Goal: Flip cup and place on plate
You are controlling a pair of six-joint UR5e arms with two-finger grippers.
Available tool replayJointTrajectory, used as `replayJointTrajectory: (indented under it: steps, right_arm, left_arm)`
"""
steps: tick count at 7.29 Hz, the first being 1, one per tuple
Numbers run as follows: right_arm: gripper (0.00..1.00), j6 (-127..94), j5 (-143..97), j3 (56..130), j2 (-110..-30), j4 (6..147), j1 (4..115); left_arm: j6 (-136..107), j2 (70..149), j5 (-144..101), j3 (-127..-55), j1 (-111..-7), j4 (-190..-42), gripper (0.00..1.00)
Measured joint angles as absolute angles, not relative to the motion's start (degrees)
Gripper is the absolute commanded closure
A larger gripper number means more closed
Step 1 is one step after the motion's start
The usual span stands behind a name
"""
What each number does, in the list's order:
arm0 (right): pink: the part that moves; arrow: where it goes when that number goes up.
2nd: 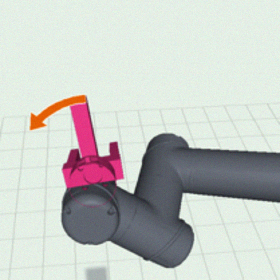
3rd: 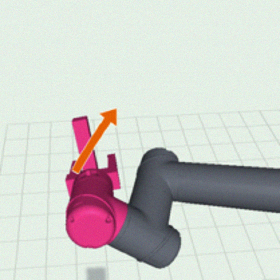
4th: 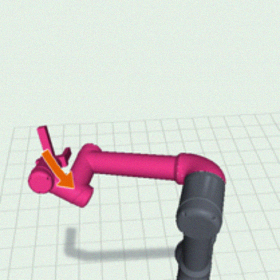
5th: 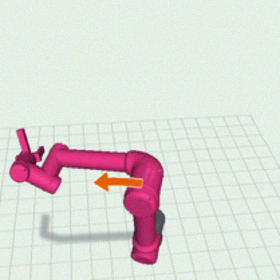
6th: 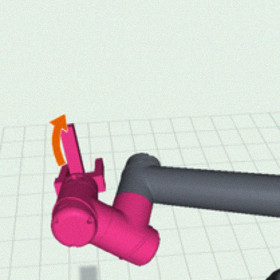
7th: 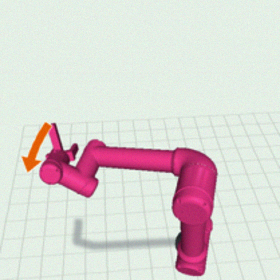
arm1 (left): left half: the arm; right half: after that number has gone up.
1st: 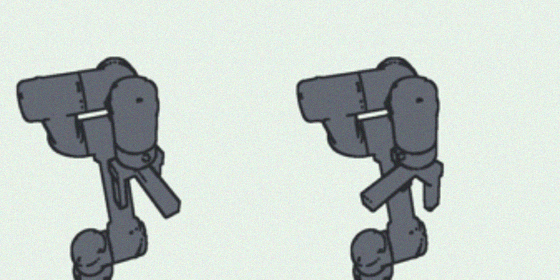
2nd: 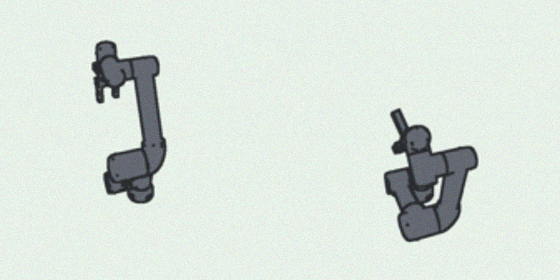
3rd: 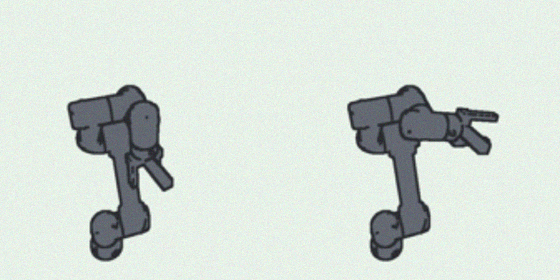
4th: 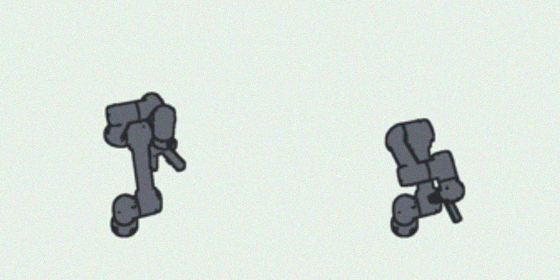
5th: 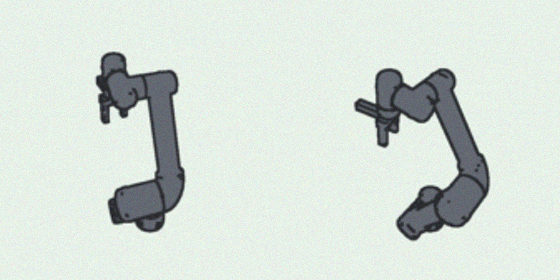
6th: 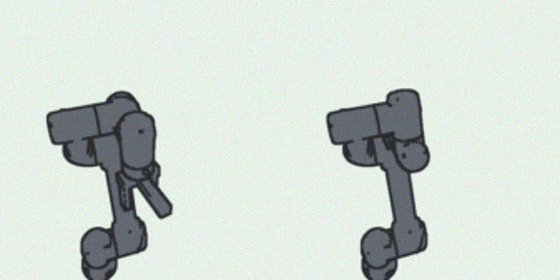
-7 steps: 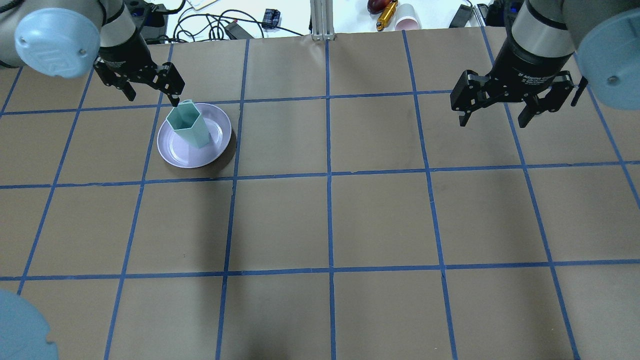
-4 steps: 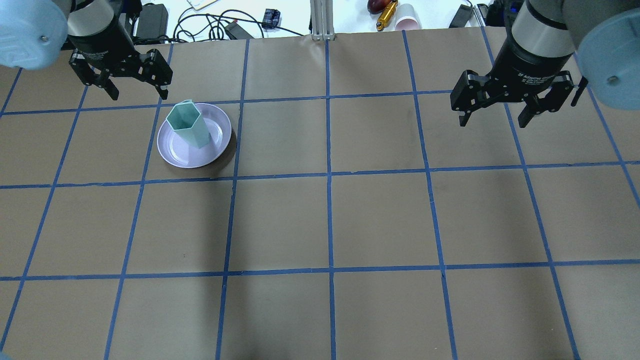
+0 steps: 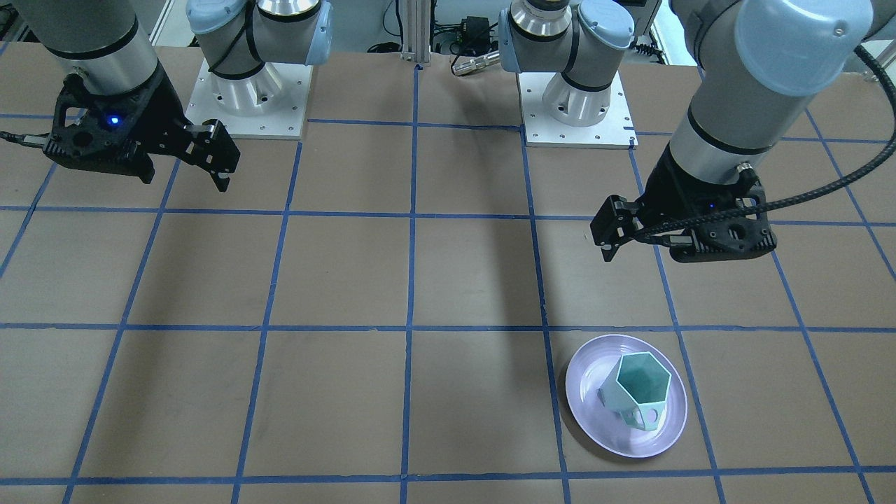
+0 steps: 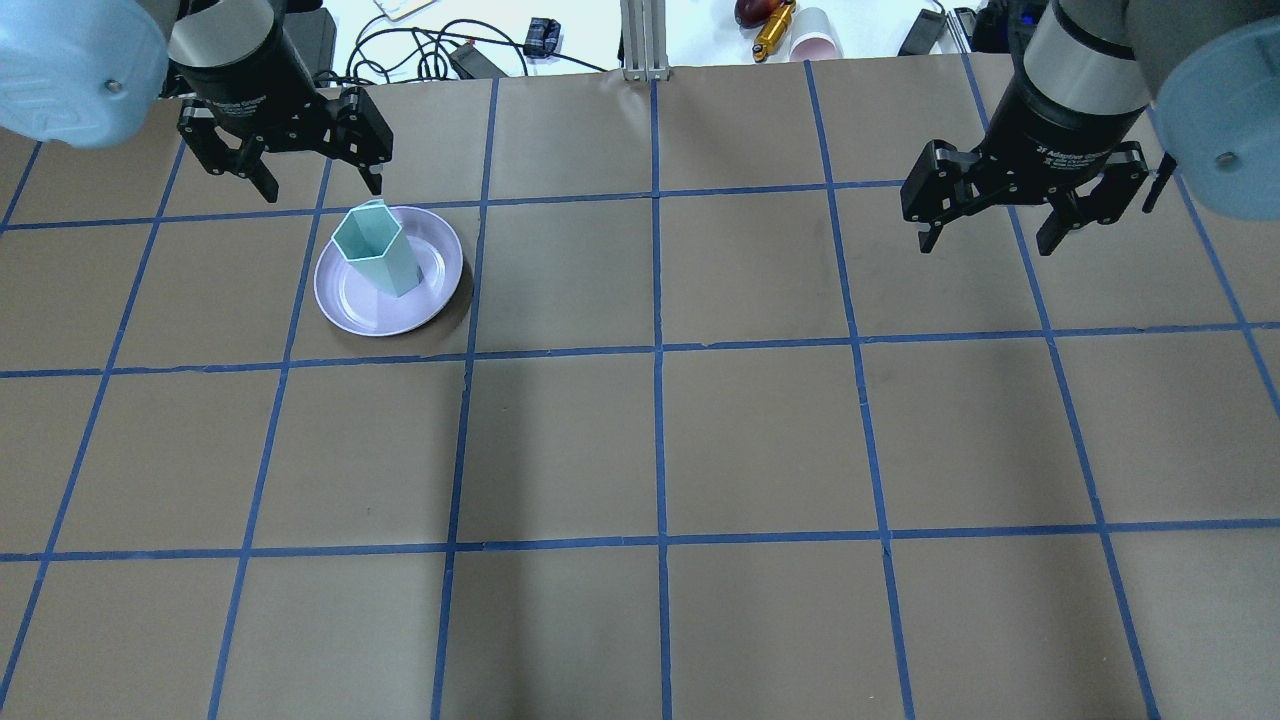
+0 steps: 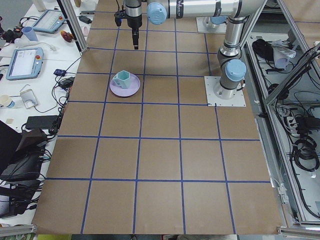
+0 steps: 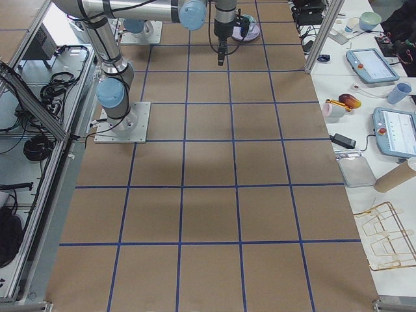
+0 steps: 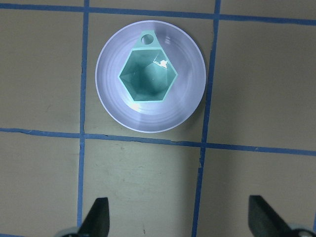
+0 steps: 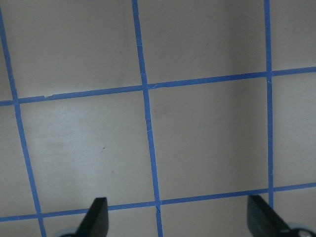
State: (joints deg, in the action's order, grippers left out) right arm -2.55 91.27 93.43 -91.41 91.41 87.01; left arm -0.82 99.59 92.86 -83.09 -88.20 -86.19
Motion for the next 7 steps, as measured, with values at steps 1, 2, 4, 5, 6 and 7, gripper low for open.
replayJointTrajectory:
  steps: [1, 2, 4, 5, 6, 7]
  right_arm:
    - [0.0, -2.6, 91.3, 93.4, -91.4, 91.4, 87.0]
    - [0.0, -2.5, 91.2, 93.4, -91.4, 91.4, 87.0]
    - [0.0, -2.5, 91.2, 93.4, -91.4, 91.4, 87.0]
    - [0.0, -2.5, 91.2, 93.4, -91.4, 91.4, 87.0]
    - [0.0, -2.6, 91.2, 93.4, -91.4, 91.4, 87.0]
    - [0.0, -2.6, 91.3, 93.4, -91.4, 91.4, 87.0]
  left_arm:
    - [-0.5, 99.5, 92.2, -83.2, -89.2, -86.6, 0.0]
    - [0.1, 99.4, 91.2, -83.2, -89.7, -87.4, 0.0]
    - [4.1, 98.8, 90.5, -83.3, -89.0, -88.7, 0.0]
    - [5.9, 98.4, 90.5, -83.3, -88.1, -89.4, 0.0]
    - [6.8, 98.2, 90.4, -83.3, -87.5, -89.8, 0.0]
    - [7.1, 98.1, 90.3, -83.4, -87.3, -90.0, 0.0]
